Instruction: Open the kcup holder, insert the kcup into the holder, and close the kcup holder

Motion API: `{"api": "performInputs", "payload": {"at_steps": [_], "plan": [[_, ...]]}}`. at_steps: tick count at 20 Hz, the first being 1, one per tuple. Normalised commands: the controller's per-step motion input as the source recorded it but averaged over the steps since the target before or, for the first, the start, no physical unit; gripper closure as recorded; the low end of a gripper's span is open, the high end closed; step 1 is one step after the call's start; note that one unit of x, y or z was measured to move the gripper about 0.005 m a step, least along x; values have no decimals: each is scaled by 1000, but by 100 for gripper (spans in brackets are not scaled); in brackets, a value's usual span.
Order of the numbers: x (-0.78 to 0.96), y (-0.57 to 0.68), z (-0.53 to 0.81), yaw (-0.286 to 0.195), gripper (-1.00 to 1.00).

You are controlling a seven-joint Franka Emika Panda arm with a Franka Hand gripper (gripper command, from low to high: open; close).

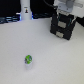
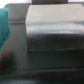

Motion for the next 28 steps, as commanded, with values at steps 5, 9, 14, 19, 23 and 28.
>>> {"api": "performInputs", "payload": {"at_steps": [5,9,14,19,23,28], "plan": [[-386,-9,-347,-6,-100],[-151,11,-89,-6,100],[10,-9,-14,-2,100],[34,-9,-7,-3,100],[623,-88,184,-15,100],[681,-159,249,-26,100]]}}
